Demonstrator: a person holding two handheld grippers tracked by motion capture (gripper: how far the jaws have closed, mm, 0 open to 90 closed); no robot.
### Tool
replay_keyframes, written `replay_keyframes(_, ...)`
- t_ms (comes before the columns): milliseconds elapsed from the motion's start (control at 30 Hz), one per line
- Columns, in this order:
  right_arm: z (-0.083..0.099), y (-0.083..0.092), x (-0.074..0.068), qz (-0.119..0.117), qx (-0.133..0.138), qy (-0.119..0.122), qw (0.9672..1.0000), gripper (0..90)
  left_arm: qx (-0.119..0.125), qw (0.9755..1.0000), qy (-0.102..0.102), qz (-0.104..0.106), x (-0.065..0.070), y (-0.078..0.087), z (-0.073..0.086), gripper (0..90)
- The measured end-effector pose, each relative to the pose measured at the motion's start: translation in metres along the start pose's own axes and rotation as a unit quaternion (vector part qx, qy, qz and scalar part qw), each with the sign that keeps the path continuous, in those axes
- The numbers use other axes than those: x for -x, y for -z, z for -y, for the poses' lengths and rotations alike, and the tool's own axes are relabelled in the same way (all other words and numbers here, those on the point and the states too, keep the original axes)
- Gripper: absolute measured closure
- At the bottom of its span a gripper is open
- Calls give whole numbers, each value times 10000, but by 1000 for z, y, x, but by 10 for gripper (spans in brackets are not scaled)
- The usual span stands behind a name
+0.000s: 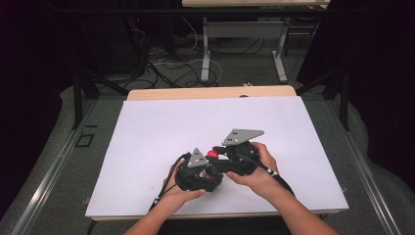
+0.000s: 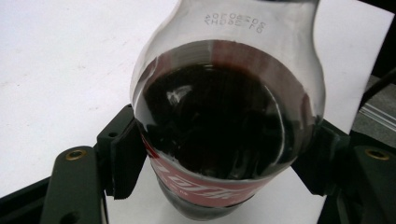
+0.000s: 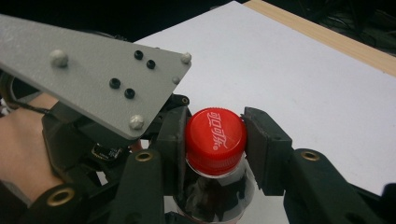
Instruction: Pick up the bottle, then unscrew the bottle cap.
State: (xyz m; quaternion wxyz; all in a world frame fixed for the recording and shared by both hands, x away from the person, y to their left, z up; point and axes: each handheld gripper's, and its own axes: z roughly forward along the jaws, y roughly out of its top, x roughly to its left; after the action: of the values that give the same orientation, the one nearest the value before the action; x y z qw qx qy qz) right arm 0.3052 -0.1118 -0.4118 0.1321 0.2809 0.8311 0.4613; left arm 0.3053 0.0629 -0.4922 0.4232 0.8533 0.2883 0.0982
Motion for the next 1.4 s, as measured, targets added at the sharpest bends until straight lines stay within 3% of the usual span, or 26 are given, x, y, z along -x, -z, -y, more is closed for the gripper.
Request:
replay_keyframes(100, -3, 3, 4, -203, -103, 63, 9997, 612, 22, 10000, 10, 83, 0, 3, -1, 293)
replay_keyframes(167, -3, 2, 6, -290, -14, 145, 9995, 613, 8, 10000, -59, 75, -1, 4, -1, 293)
replay_keyframes(200, -5, 3, 11, -495, -70, 224, 9985, 614, -58, 9997, -125, 202, -3, 6, -1, 293)
replay_keyframes(233, -6, 3, 13, -635, -102, 328, 9974, 615, -6, 9997, -141, 210, -3, 6, -1, 293)
replay_keyframes(300, -8, 2, 20, -891, -157, 411, 9951, 615, -133, 9992, -190, 314, -5, 7, -2, 293)
replay_keyframes(367, -12, 1, 26, -1174, -315, 606, 9907, 615, -96, 9990, -272, 338, -5, 6, -1, 293)
replay_keyframes(467, -18, -1, 31, -1527, -514, 1032, 9815, 615, -37, 9983, -414, 401, -5, 6, -1, 293)
replay_keyframes(500, -20, -1, 32, -1721, -557, 1240, 9756, 615, -37, 9983, -414, 401, -5, 6, -1, 292)
replay_keyframes(533, -22, -1, 34, -1821, -625, 1289, 9728, 615, -69, 9978, -417, 515, -4, 8, -1, 292)
replay_keyframes(600, -26, -2, 38, -2119, -659, 1583, 9621, 615, -23, 9975, -464, 528, -3, 8, -2, 292)
replay_keyframes(633, -28, -2, 39, -2208, -697, 1636, 9590, 615, -61, 9969, -536, 577, -3, 9, -3, 292)
replay_keyframes(800, -34, -5, 46, -2721, -827, 2305, 9306, 613, -88, 9961, -639, 606, -1, 8, -2, 292)
replay_keyframes(867, -35, -7, 48, -2800, -881, 2282, 9283, 612, -103, 9962, -553, 658, -2, 8, -2, 292)
replay_keyframes(900, -36, -9, 49, -2815, -876, 2239, 9289, 611, -106, 9965, -545, 625, -3, 8, -2, 292)
replay_keyframes(967, -36, -9, 48, -2710, -917, 2112, 9346, 608, -102, 9971, -499, 558, -4, 9, -2, 291)
replay_keyframes(1000, -37, -10, 47, -2642, -911, 2045, 9381, 605, -18, 9978, -451, 484, -5, 8, -1, 291)
replay_keyframes(1067, -37, -9, 44, -2395, -916, 1858, 9485, 571, -62, 9983, -386, 433, -7, 9, -2, 291)
replay_keyframes(1100, -37, -8, 42, -2225, -850, 1796, 9545, 514, -9, 9988, -343, 349, -8, 8, -1, 291)
replay_keyframes(1133, -37, -7, 40, -1976, -728, 1690, 9629, 444, 7, 9990, -320, 322, -9, 8, -1, 291)
replay_keyframes(1167, -38, -5, 39, -1828, -682, 1599, 9677, 431, -67, 9990, -301, 336, -11, 9, -1, 291)
replay_keyframes(1267, -36, 2, 29, -1307, -633, 1375, 9798, 423, 18, 9996, -196, 226, -12, 9, 0, 291)
replay_keyframes(1333, -34, 7, 23, -1050, -597, 1254, 9847, 417, 39, 9999, -91, 125, -14, 9, 0, 291)
replay_keyframes(1400, -32, 10, 16, -542, -528, 1008, 9920, 415, -9, 9999, -61, 97, -14, 10, 0, 291)
